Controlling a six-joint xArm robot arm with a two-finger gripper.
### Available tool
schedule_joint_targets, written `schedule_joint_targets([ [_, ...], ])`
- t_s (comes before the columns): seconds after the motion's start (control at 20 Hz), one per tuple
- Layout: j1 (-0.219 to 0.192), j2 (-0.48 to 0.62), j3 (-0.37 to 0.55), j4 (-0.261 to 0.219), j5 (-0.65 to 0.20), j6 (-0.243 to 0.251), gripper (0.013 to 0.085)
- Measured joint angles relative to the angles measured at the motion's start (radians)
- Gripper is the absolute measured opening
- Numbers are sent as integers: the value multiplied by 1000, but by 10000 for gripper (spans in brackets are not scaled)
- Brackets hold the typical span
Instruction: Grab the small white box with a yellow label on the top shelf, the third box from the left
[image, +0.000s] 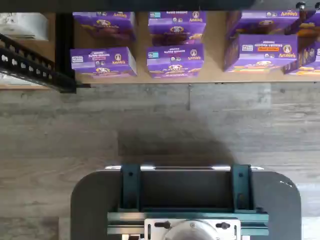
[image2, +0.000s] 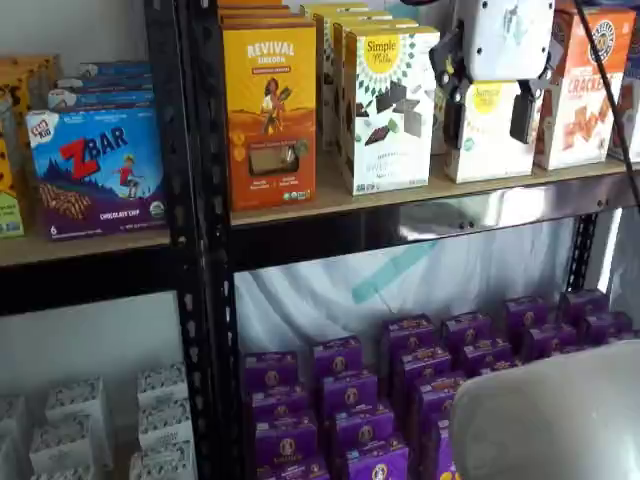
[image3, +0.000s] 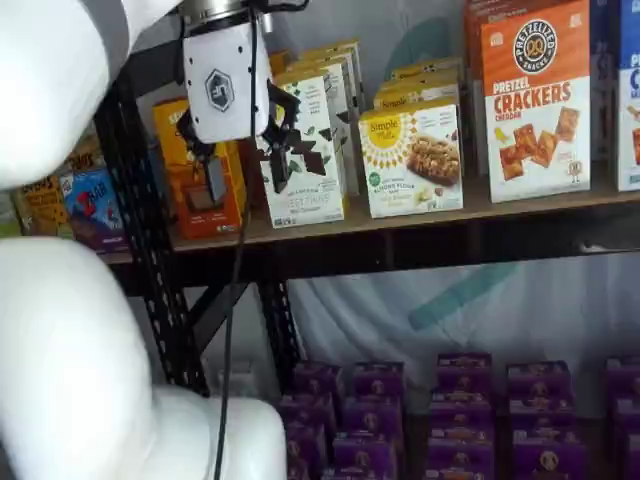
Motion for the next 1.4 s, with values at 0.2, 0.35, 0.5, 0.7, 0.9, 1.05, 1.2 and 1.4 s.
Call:
schedule_joint_targets([
  [0.2, -48, 41, -34, 58, 71, -18, 850],
  [0.35, -44, 43, -32, 59, 62, -16, 850],
  [0.5, -16, 36, -20, 25, 23, -6, 850],
  [0.7, -14, 29, 0, 6, -43, -13, 850],
  [0.9, -58, 44, 11, 6, -117, -58, 850],
  [1.05, -81, 67, 17, -14, -174, -87, 850],
  [1.2, -117, 105, 15, -30, -232, -125, 850],
  [1.4, -178, 174, -6, -48, -305, -188, 850],
])
